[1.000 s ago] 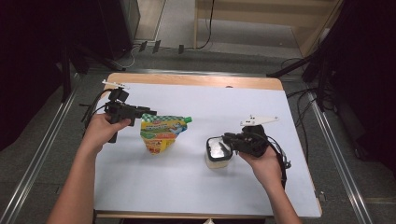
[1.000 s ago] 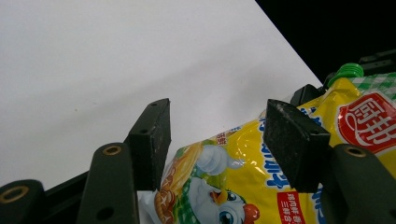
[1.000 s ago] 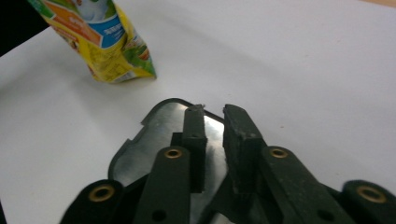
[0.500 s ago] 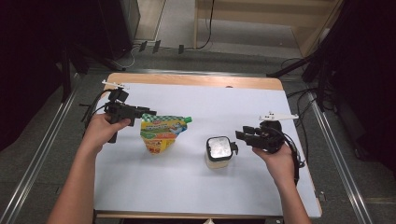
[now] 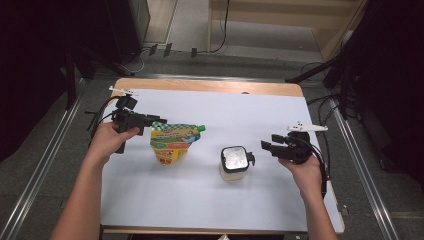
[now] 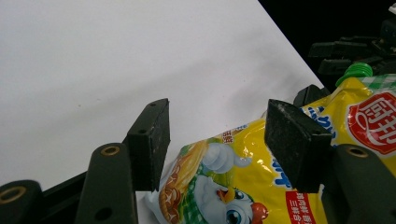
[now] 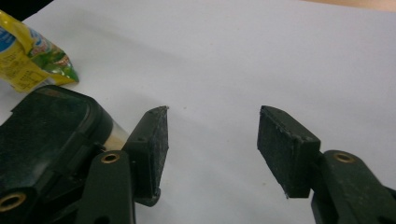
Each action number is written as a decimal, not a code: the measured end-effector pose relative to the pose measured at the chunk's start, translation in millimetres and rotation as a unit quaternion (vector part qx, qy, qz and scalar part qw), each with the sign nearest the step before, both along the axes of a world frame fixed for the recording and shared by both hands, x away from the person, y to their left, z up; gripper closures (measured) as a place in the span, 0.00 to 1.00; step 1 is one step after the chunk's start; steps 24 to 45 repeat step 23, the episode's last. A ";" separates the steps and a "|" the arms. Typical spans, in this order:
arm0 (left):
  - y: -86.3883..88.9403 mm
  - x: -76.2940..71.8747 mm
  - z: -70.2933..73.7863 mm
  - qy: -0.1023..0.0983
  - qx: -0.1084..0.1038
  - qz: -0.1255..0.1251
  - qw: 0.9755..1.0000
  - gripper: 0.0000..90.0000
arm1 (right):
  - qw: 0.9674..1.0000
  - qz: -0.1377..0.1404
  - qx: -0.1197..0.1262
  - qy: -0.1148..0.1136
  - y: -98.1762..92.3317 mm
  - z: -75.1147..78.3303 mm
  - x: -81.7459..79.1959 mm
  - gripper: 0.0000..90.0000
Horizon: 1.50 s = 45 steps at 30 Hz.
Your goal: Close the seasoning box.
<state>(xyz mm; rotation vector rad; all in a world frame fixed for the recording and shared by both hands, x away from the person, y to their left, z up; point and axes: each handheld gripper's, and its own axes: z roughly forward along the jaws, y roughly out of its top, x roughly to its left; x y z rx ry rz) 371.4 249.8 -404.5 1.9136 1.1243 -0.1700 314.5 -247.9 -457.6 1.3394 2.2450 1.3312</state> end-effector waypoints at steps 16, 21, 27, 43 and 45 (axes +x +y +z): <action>3.4 2.4 -7.6 0.008 0.007 0.009 1.000 0.45 | 0.999 -0.034 -0.008 0.006 -17.2 -11.2 4.7 0.46; 3.8 3.2 -8.8 0.010 0.010 0.013 1.000 0.44 | 0.999 -0.033 -0.010 0.007 -16.2 -12.3 5.0 0.45; 4.1 3.6 -9.5 0.011 0.011 0.014 1.000 0.43 | 0.999 -0.032 -0.013 0.008 -15.8 -12.7 5.1 0.45; 4.1 3.6 -9.5 0.011 0.011 0.014 1.000 0.43 | 0.999 -0.032 -0.013 0.008 -15.8 -12.7 5.1 0.45; 4.1 3.6 -9.5 0.011 0.011 0.014 1.000 0.43 | 0.999 -0.032 -0.013 0.008 -15.8 -12.7 5.1 0.45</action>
